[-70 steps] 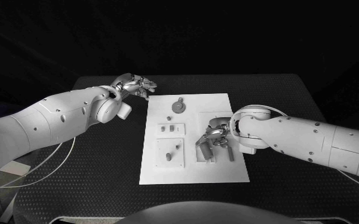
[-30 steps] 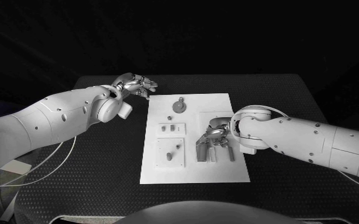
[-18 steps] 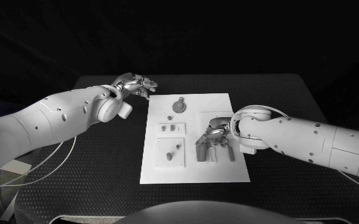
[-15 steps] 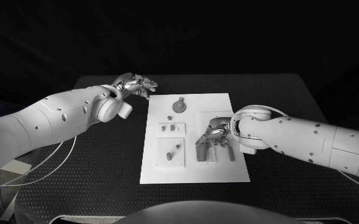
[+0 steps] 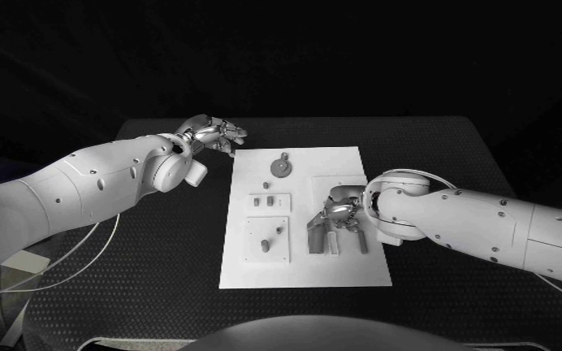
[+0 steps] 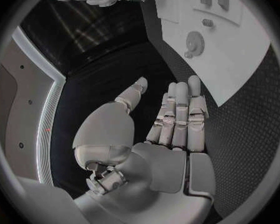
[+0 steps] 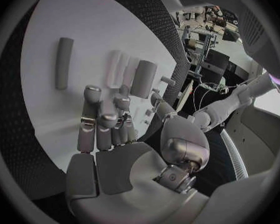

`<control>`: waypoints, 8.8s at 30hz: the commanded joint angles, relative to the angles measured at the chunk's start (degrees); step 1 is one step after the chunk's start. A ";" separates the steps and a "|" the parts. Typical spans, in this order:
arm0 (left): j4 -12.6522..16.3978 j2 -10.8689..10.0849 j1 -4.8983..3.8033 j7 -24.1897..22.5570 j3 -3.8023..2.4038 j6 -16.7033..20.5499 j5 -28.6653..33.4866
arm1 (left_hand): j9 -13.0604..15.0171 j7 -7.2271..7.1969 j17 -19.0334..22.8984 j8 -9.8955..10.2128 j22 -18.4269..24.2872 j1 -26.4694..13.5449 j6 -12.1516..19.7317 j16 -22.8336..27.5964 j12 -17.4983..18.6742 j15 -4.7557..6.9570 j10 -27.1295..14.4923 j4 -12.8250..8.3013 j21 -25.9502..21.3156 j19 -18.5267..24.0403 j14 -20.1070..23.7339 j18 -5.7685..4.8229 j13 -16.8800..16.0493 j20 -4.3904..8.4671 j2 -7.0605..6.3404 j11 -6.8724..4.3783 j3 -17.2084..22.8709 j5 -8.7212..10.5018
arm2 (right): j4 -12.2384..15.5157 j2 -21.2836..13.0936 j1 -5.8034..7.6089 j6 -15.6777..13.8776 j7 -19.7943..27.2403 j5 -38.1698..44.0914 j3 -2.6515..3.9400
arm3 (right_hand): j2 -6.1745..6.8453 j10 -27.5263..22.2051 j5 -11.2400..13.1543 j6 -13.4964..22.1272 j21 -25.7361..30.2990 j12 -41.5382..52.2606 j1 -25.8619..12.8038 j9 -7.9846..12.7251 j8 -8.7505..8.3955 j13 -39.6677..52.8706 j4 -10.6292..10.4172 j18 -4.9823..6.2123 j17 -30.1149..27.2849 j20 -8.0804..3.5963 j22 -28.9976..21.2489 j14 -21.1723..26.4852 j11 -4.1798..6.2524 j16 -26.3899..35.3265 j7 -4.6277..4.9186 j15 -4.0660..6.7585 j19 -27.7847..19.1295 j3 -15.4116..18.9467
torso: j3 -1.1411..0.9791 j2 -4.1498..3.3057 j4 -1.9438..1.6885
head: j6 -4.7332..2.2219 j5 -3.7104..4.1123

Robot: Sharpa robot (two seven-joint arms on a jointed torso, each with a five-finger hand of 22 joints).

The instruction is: Assemble the parts on the task board

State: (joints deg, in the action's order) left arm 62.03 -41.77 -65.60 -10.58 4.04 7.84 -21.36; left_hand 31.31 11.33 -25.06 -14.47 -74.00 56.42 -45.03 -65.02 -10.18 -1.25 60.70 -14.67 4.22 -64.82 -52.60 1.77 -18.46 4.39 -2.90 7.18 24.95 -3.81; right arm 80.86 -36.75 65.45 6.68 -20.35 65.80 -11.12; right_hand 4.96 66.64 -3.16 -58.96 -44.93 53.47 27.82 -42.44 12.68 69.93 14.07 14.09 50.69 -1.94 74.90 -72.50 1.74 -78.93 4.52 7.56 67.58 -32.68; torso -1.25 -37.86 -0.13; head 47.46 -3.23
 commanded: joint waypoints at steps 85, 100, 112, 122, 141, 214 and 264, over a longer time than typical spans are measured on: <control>0.27 -0.54 -0.08 -0.19 -0.04 -0.68 0.30 | 0.08 0.45 -0.08 -0.33 0.01 -0.54 0.00 0.35 -0.58 0.24 -0.65 0.23 -0.28 -0.07 -0.19 1.21 0.11 0.26 0.01 0.03 0.08 0.26 | 7.54 -10.49 2.20 7.11 0.11 11.86 1.99 | -3.40 0.59 0.27 -1.21 -0.37 0.71 8.96 -1.38 0.15 -0.61 2.14 0.91 0.43 -0.11 1.04 -0.90 0.12 0.49 -0.02 0.37 0.36 0.87 | 0.04 0.02 0.12 | 0.05 0.37; 0.45 -0.56 -0.08 -0.04 -0.03 -0.96 0.30 | 0.09 0.45 -0.08 -0.36 0.01 -0.59 -0.01 0.35 -0.62 0.24 -0.65 0.24 -0.28 -0.06 -0.18 1.21 0.11 0.26 -0.04 0.03 0.07 0.27 | 6.84 -12.74 2.23 9.39 -0.13 15.35 1.52 | -4.45 0.80 0.27 -1.62 -0.32 0.64 8.49 -1.43 0.18 -0.81 1.97 0.91 0.41 0.05 1.04 -0.98 0.19 0.56 -0.10 0.41 0.31 1.23 | 0.00 0.02 0.08 | 0.05 0.92; 0.38 -0.54 -0.08 -0.07 -0.02 -1.02 0.28 | 0.10 0.44 -0.09 -0.39 0.00 -0.65 -0.04 0.35 -0.66 0.24 -0.64 0.27 -0.28 -0.06 -0.17 1.20 0.11 0.25 -0.06 0.02 0.05 0.27 | 5.59 -12.05 0.01 9.07 -0.19 15.56 0.67 | -4.48 0.95 0.27 -1.97 -0.27 0.56 6.99 -1.45 0.15 -0.99 1.09 0.91 0.43 0.09 1.01 -1.06 0.32 0.56 -0.23 0.54 0.34 1.68 | 0.05 -0.01 -0.06 | -0.03 1.20; 0.41 -0.55 -0.08 -0.05 -0.02 -1.08 0.28 | 0.10 0.43 -0.09 -0.40 0.00 -0.69 -0.05 0.36 -0.69 0.24 -0.64 0.29 -0.28 -0.05 -0.17 1.20 0.12 0.25 -0.06 0.02 0.05 0.27 | 5.38 -11.01 -0.72 8.43 -0.13 14.82 0.65 | -4.18 0.99 0.27 -2.10 -0.24 0.55 6.25 -1.46 0.12 -1.04 0.56 0.91 0.44 0.02 1.00 -1.10 0.39 0.57 -0.30 0.61 0.38 1.72 | 0.05 0.02 -0.03 | -0.01 1.16; 0.48 -0.73 -0.08 0.15 -0.02 -1.27 0.13 | 0.10 0.42 -0.09 -0.42 0.00 -0.73 -0.05 0.36 -0.73 0.25 -0.66 0.31 -0.28 -0.04 -0.16 1.21 0.12 0.26 -0.04 0.02 0.07 0.27 | 2.79 -8.52 -3.23 10.14 -0.30 25.20 0.12 | -4.60 1.11 0.26 -2.26 -0.64 0.71 10.74 -1.67 0.01 -1.04 2.69 0.91 0.57 -0.20 1.21 -1.22 0.45 0.46 -0.36 0.67 0.36 0.77 | 0.03 -0.02 -0.03 | 0.36 0.94; 0.47 -0.73 -0.09 0.44 -0.02 -1.60 0.02 | 0.11 0.41 -0.12 -0.49 -0.04 -0.80 -0.04 0.33 -0.87 0.25 -0.76 0.32 -0.26 -0.06 -0.18 1.22 0.17 0.27 -0.04 0.02 0.11 0.28 | 6.53 -8.29 -1.43 -3.52 -0.52 -3.38 1.21 | -10.38 1.45 0.25 -2.51 -1.35 1.14 22.74 -0.10 -1.69 -1.30 2.82 0.91 0.99 0.28 1.22 -1.18 0.14 0.09 -0.03 0.36 -0.02 0.67 | 0.05 0.00 0.02 | 0.81 1.19; 0.66 -0.83 -0.09 0.77 -0.02 -2.03 -0.29 | 0.10 0.41 -0.12 -0.52 -0.05 -0.93 -0.01 0.35 -0.96 0.24 -0.83 0.38 -0.27 -0.03 -0.15 1.21 0.21 0.26 -0.11 0.03 0.11 0.29 | 3.88 -5.81 -2.04 -1.83 -0.61 -3.04 0.08 | -9.82 1.02 0.27 -2.22 -1.16 0.89 18.13 0.40 -2.10 -1.40 2.27 0.91 0.84 0.42 0.92 -1.01 -0.01 0.46 0.13 0.27 -0.10 0.92 | 0.12 0.02 -0.07 | 0.64 1.64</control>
State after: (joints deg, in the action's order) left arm 62.52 -42.64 -65.60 -9.52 4.06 6.63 -21.49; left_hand 31.35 11.20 -25.11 -14.64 -73.99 55.99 -44.90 -65.02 -10.81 -1.36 60.58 -14.67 4.22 -64.70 -52.50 1.78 -18.32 4.27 -2.93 7.08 24.96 -3.82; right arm 84.78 -42.64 63.48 5.00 -21.09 62.21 -11.03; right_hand -5.49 67.67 -2.76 -61.86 -46.04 54.31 46.95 -42.09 10.75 68.59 16.71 14.19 51.61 -1.40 74.92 -73.37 1.75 -78.65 3.90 7.53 67.25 -31.74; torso -1.15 -37.85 -0.12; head 48.13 -1.63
